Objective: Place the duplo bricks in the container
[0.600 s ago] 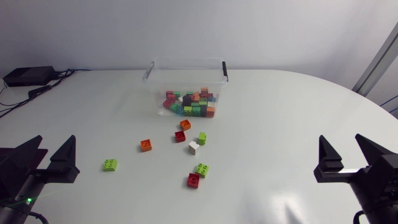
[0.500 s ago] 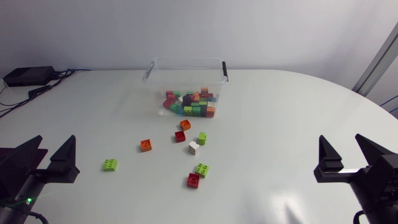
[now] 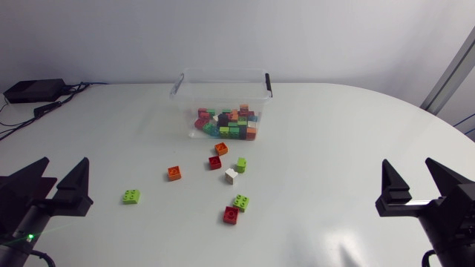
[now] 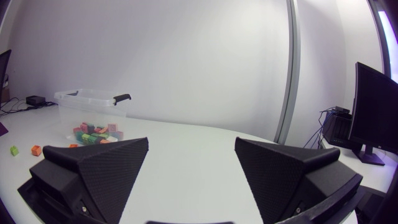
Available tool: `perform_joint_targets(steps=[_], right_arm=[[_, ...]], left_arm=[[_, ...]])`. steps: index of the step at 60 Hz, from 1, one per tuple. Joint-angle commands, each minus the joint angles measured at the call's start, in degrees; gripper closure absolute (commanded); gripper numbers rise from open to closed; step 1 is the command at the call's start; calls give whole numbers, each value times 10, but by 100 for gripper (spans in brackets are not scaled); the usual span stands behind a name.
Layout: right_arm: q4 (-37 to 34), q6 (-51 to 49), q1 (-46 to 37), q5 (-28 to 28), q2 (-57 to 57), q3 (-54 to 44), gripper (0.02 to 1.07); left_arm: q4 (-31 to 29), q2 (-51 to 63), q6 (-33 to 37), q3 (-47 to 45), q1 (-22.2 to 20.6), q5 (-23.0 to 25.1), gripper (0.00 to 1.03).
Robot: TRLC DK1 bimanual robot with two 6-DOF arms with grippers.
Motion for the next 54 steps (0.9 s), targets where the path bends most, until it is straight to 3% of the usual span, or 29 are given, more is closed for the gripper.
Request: perform_joint_targets(steps=[1,8,24,46,54], right_arm=[[5,2,6,0,7,21,7],[5,2,17,0,72,71,7],[20,2,47,0,268,180,7],[-13,51,83,0,486,272,7],[-72,63,90,-8,566,310,7]], left_arm=[[3,49,-4,54,-14,2,6],[4,152,-5,115,-34,2,6],[-19,385,2,243,-34,16,8],[-125,647,123,362,-23,50,12],[-119,698,201,367,-2,72,12]])
